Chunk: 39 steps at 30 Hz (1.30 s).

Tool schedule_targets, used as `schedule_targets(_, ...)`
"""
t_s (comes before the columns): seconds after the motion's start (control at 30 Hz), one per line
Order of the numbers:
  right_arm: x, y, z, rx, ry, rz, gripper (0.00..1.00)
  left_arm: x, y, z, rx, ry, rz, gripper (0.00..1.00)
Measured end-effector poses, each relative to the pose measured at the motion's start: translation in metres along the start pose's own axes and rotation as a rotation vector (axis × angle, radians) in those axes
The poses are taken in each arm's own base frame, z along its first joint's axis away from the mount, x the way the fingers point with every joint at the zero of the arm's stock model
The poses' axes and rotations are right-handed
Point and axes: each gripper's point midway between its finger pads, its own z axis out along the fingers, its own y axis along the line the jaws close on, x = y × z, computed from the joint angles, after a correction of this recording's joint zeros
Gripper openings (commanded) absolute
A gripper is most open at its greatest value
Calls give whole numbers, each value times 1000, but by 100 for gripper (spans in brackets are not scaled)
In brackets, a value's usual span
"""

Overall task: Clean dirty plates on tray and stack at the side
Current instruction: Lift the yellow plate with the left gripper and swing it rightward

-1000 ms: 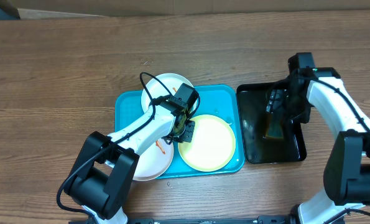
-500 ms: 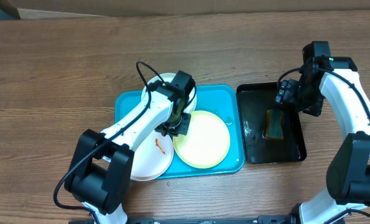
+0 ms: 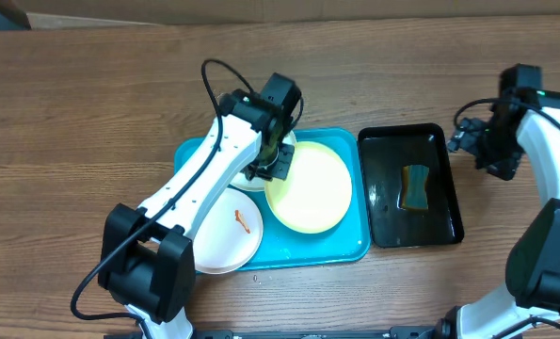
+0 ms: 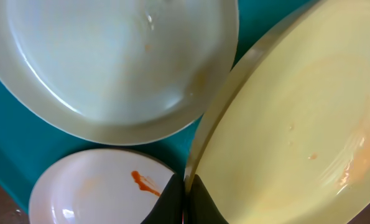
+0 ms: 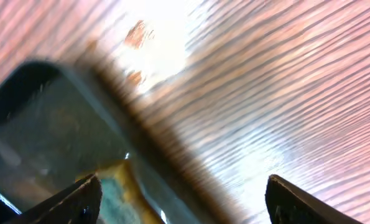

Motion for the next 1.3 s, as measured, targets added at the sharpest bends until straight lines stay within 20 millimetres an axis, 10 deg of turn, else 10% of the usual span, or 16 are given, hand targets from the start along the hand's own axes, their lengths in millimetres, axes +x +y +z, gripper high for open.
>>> schedule_targets(0.3, -27, -37, -2, -4, -67, 120, 100, -59, -11, -36, 20, -236, 9, 4)
schedule_targets(0.57, -29, -44, -2, -2, -69, 140, 100, -101, -58, -58, 4, -479, 89, 4)
schedule_targets(1.3, -29, -44, -2, -1, -68, 140, 100, -103, -156, -155, -501, -985, 300, 4)
